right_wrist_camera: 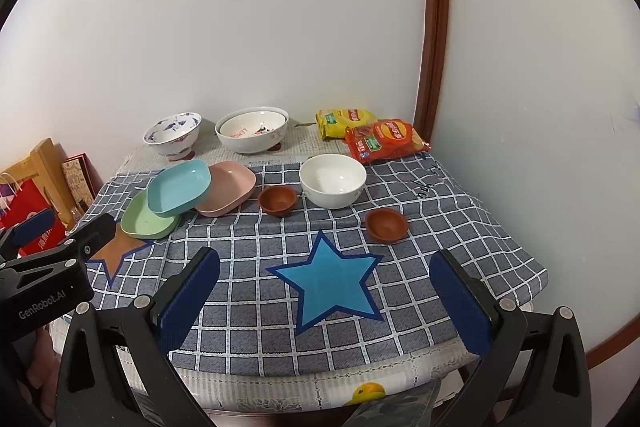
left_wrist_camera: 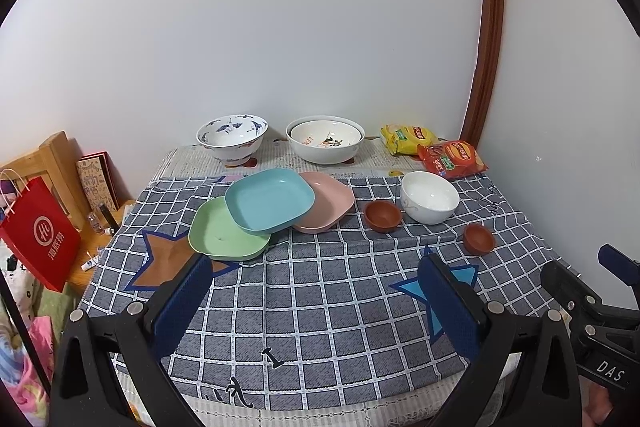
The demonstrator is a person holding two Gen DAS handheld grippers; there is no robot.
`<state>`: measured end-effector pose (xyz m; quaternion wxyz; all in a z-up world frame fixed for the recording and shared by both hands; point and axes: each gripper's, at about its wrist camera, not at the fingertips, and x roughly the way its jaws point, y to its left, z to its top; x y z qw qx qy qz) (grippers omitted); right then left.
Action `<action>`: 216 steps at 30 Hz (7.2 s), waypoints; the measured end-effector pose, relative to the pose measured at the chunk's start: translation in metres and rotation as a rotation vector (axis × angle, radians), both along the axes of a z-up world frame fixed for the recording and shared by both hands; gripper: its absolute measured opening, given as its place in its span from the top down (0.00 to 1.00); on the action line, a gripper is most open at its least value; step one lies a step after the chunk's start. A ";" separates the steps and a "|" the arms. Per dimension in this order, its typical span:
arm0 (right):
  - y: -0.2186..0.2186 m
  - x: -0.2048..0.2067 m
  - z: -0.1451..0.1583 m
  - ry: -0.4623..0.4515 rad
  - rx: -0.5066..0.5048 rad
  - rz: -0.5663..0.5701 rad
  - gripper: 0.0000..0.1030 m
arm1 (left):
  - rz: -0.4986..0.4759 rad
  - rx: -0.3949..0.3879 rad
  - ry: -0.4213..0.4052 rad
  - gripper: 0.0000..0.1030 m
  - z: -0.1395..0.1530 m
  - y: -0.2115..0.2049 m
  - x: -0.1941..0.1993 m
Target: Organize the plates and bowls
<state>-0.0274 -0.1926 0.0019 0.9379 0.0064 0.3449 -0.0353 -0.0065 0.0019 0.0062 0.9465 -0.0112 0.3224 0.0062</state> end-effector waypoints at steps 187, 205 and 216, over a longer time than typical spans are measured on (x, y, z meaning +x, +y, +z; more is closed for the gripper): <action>0.251 0.248 -0.180 0.385 0.066 0.508 0.81 | 0.175 -0.174 0.351 0.84 -0.168 0.212 0.223; 0.190 0.220 -0.139 0.264 0.050 0.465 0.58 | 0.186 -0.118 0.322 0.67 -0.133 0.190 0.199; 0.108 0.235 -0.116 0.217 0.041 0.301 0.57 | 0.084 -0.121 0.301 0.58 -0.113 0.120 0.215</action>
